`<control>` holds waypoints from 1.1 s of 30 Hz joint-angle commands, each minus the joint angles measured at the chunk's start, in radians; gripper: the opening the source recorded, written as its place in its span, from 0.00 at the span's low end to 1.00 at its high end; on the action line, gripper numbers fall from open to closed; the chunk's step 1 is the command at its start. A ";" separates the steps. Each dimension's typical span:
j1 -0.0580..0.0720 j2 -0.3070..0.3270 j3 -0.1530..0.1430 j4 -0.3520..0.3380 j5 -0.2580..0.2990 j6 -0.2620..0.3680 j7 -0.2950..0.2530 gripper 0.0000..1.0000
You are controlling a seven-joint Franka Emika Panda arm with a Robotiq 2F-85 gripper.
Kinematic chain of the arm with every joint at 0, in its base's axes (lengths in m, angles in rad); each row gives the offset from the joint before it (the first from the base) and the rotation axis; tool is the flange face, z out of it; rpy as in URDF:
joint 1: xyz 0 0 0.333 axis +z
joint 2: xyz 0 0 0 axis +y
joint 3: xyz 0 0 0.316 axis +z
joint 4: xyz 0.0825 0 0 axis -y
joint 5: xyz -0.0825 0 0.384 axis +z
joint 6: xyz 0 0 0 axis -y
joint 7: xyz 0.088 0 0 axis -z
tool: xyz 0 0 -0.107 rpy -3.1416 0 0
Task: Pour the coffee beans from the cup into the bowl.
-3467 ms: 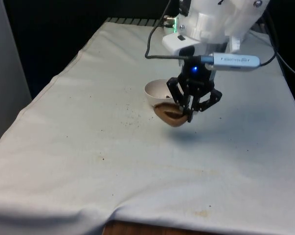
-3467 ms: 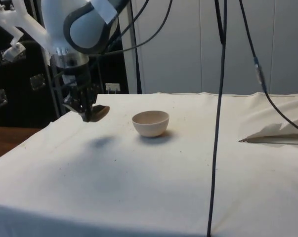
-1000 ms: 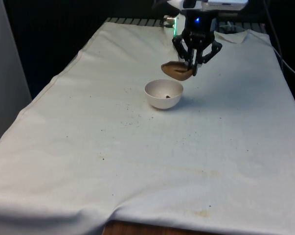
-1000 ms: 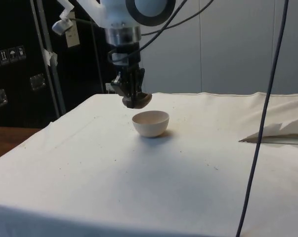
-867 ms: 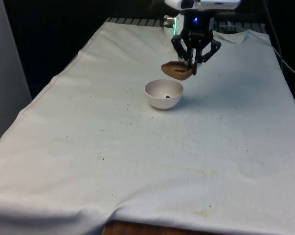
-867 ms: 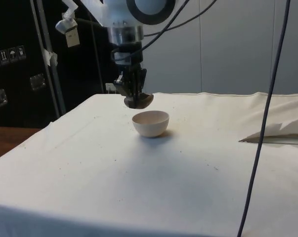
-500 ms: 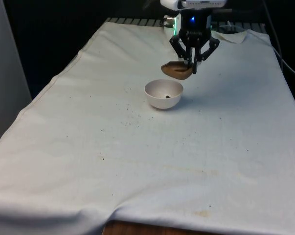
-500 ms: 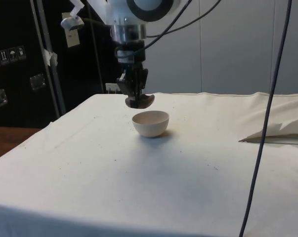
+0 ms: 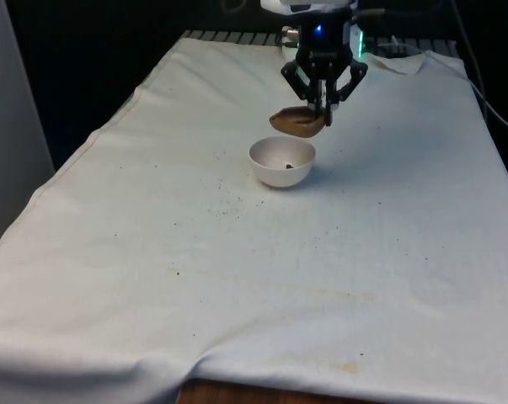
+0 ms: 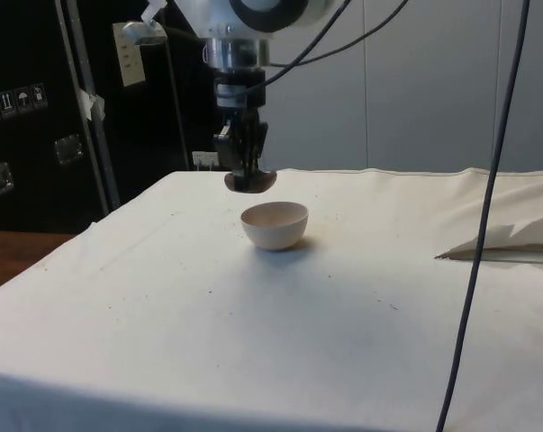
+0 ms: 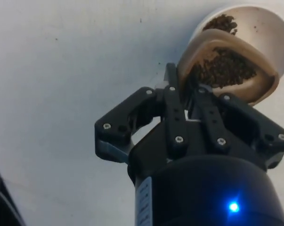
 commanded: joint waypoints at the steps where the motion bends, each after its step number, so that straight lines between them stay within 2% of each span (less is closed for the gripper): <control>1: -0.005 0.000 0.008 -0.005 0.035 0.012 -0.030 0.00; 4: -0.006 0.002 0.007 -0.004 0.070 0.006 -0.069 0.00; 5: -0.002 0.004 -0.001 -0.001 0.052 0.000 -0.057 0.00; 6: -0.007 0.002 0.006 -0.003 0.091 0.002 -0.092 0.00; 11: -0.010 0.002 0.006 -0.007 0.144 -0.006 -0.151 0.00; 12: -0.004 0.006 -0.002 -0.003 0.117 -0.004 -0.127 0.00; 13: -0.010 0.002 0.005 -0.008 0.155 -0.007 -0.163 0.00; 15: -0.011 0.001 0.004 -0.011 0.189 -0.012 -0.200 0.00; 20: -0.012 -0.001 -0.001 -0.017 0.243 -0.022 -0.259 0.00; 21: -0.007 0.006 -0.008 -0.014 0.231 -0.020 -0.253 0.00; 22: -0.013 -0.001 -0.003 -0.018 0.263 -0.028 -0.282 0.00; 30: -0.014 -0.004 -0.013 -0.026 0.345 -0.048 -0.371 0.00; 31: -0.009 0.004 -0.020 -0.023 0.339 -0.045 -0.370 0.00; 33: -0.015 -0.005 -0.019 -0.028 0.375 -0.058 -0.405 0.00</control>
